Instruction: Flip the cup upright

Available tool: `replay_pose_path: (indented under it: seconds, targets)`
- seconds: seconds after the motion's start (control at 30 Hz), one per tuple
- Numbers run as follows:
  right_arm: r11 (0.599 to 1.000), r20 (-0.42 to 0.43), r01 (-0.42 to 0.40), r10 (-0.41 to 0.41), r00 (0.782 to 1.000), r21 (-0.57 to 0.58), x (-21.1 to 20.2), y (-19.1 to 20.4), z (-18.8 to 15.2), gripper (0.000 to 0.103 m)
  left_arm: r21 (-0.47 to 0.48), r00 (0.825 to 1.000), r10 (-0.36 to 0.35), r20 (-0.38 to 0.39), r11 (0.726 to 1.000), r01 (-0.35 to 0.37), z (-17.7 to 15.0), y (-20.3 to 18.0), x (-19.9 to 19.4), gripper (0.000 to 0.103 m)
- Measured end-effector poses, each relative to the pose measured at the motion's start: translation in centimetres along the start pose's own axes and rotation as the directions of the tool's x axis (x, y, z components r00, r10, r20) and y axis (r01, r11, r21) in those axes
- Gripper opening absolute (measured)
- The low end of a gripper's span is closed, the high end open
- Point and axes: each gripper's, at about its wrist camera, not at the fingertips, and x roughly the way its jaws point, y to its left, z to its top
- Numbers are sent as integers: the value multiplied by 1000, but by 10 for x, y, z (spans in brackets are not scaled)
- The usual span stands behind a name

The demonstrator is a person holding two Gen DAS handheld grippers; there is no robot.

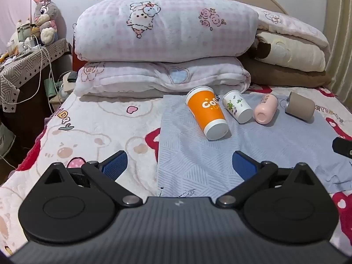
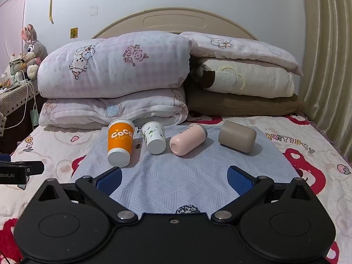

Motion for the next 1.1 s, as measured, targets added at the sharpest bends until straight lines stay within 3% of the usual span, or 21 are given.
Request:
replay_pose_path:
  seconds: [0.63,1.1]
  targets:
    - [1000,-2,0,0,1000,-6,1,1,0,103,-20,1000,-13,-7,1000,13,3,4,-1,103]
    - [1000,-16,-12,12,1000,-6,5,7,-1,103,-20,999,-28,41,999,29,-2,5,-5,103]
